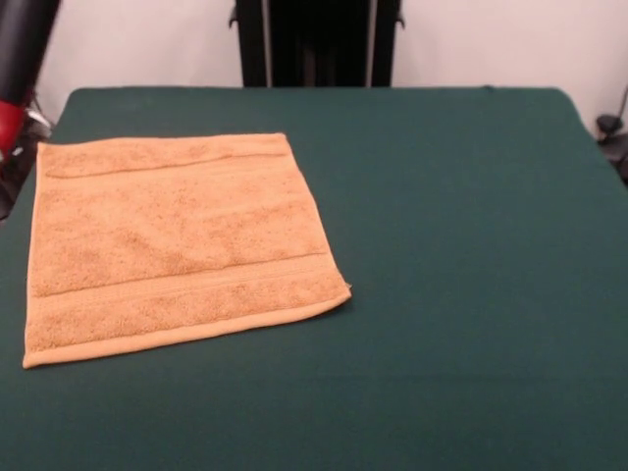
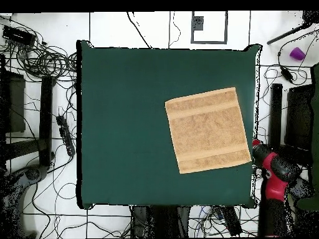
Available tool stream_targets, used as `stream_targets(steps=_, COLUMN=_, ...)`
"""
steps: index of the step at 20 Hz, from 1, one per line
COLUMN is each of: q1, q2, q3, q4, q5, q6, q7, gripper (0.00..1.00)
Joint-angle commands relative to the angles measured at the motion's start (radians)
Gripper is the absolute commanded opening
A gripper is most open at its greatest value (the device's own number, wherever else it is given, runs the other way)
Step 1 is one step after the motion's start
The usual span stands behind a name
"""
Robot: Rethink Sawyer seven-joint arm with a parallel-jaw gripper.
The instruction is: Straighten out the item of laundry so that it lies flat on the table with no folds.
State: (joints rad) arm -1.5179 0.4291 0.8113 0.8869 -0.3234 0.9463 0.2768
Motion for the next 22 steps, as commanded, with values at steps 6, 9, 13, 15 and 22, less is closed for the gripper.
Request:
stream_targets(steps=6, q1=0.183, q2=0.307, q3=0.163, q4=-0.351, q5=0.21, q6=0.59, q7=-0.766, gripper=1.0)
stream_targets(steps=9, q1=0.194, q2=0.302, q3=0.124, q4=-0.344, q5=0.23, q6=0.633, q7=-0.791, gripper=1.0)
stream_targets(steps=13, q1=0.193, q2=0.294, q3=0.092, q4=-0.314, q5=0.24, q6=0.595, q7=-0.776, gripper=1.0)
stream_targets(steps=15, q1=0.186, q2=0.289, q3=0.085, q4=-0.288, q5=0.244, q6=0.575, q7=-0.784, gripper=1.0)
stream_targets(steps=22, q1=0.137, q2=0.27, q3=0.073, q4=-0.146, q5=0.232, q6=0.489, q7=-0.823, gripper=1.0)
